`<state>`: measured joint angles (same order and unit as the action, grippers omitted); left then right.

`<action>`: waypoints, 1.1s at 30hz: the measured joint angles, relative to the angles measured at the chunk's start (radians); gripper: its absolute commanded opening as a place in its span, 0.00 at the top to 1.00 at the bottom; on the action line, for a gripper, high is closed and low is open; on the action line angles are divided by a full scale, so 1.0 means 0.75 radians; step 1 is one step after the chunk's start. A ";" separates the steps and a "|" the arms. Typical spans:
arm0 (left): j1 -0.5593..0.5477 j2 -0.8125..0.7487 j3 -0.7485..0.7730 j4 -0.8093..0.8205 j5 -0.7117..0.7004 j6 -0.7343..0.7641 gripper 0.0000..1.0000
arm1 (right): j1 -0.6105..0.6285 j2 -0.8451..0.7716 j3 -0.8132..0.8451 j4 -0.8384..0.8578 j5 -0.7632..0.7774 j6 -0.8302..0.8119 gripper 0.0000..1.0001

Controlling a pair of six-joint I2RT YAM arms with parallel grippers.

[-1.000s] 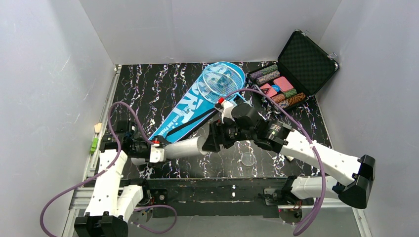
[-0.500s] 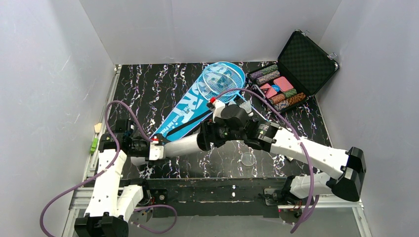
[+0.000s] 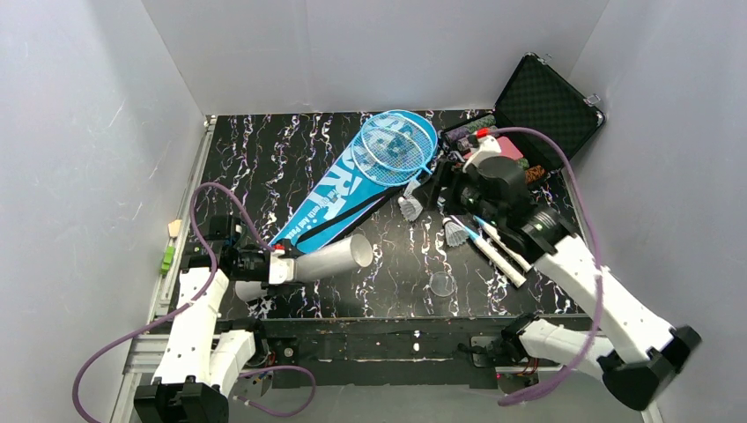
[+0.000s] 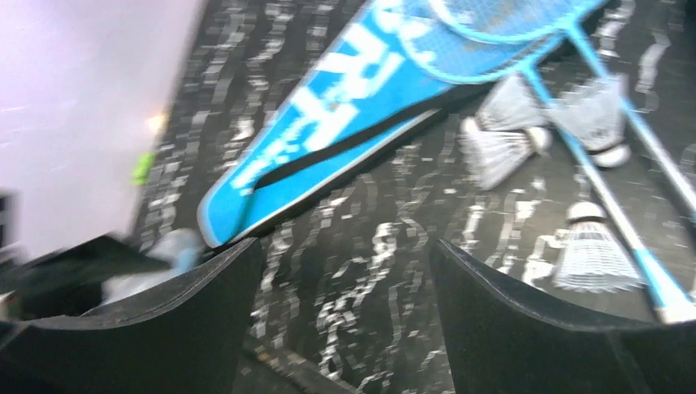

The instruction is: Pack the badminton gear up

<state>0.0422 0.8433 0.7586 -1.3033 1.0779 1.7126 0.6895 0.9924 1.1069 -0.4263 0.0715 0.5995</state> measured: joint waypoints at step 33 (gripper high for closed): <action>0.000 -0.019 -0.001 0.070 0.007 -0.164 0.93 | -0.017 1.246 0.391 -0.098 0.495 -0.242 0.45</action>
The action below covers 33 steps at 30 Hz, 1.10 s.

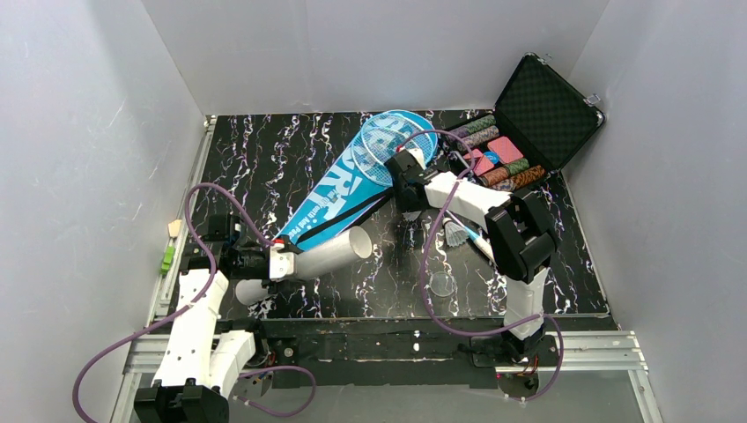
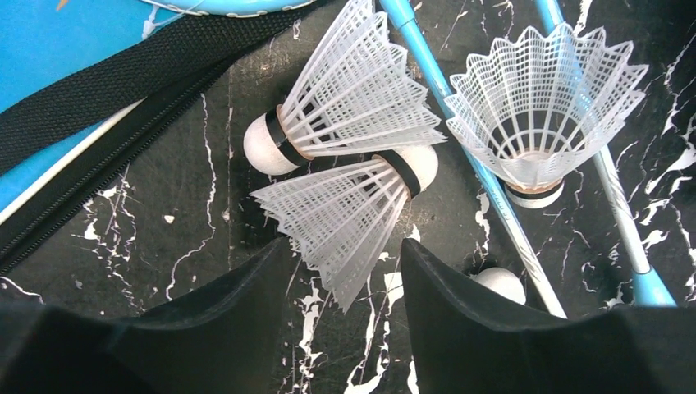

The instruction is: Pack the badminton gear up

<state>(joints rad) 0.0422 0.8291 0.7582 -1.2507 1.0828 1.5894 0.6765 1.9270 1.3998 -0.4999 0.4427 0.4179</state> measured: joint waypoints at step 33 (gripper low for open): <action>0.000 0.002 -0.010 -0.071 0.013 0.113 0.94 | 0.115 -1.039 -0.403 -0.031 -0.252 0.081 0.99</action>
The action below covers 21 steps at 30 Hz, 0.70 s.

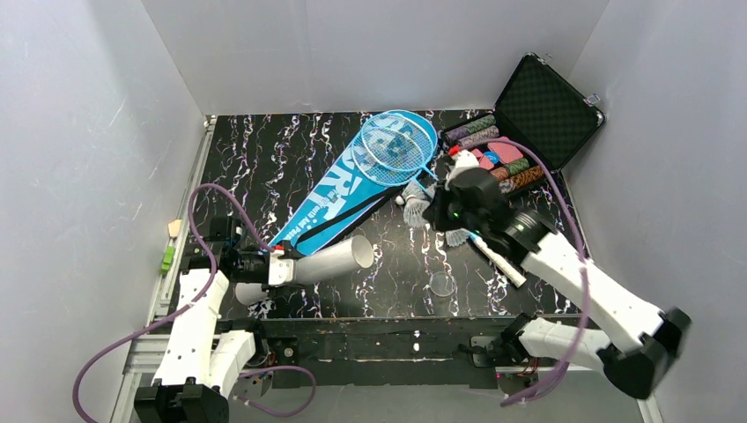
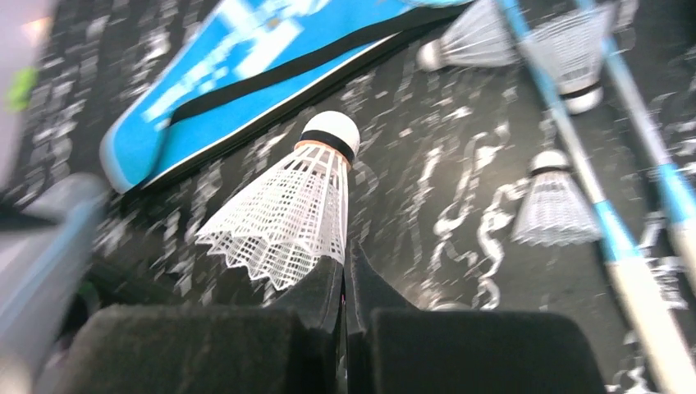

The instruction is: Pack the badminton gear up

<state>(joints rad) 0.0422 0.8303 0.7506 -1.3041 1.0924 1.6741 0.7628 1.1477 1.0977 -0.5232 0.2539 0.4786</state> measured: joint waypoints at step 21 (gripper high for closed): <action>0.000 0.025 0.000 -0.113 0.004 0.182 0.93 | 0.091 -0.357 -0.152 0.101 -1.132 0.265 0.99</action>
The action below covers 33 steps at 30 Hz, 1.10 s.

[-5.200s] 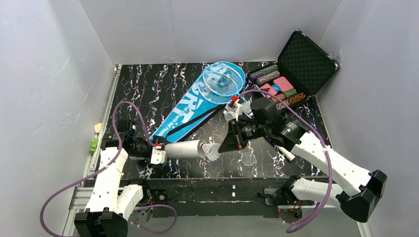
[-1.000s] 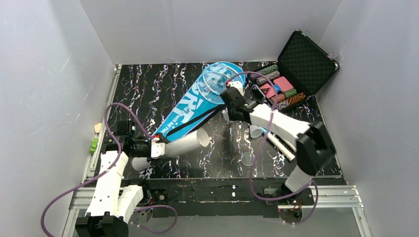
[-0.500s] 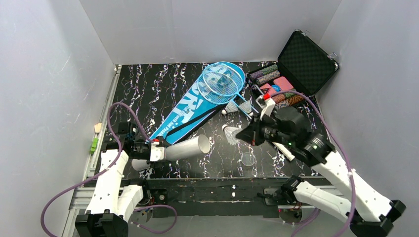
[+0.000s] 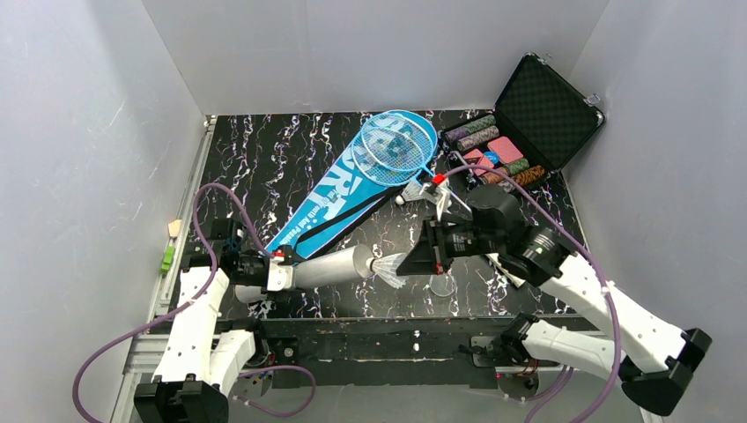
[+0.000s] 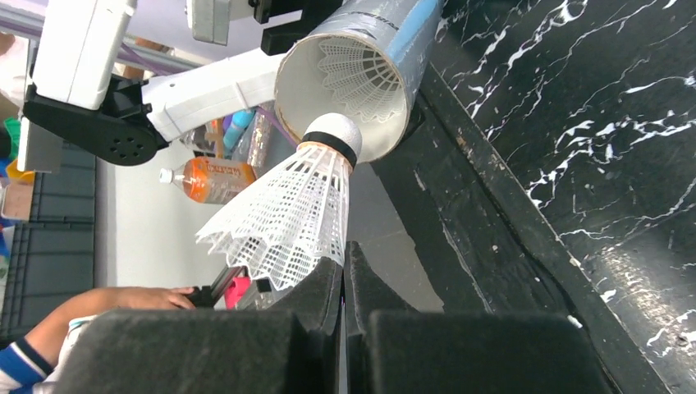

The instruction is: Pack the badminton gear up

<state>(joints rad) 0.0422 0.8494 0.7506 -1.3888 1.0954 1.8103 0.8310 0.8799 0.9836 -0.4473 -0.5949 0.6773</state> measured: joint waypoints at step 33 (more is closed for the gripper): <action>0.000 -0.023 0.000 -0.055 -0.007 0.073 0.93 | 0.188 0.309 0.326 -0.263 0.387 -0.076 0.38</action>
<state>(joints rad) 0.0422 0.8318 0.7506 -1.4300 1.0901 1.8652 0.9718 1.1114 1.2278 -0.6445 -0.3050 0.6205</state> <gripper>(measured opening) 0.573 0.611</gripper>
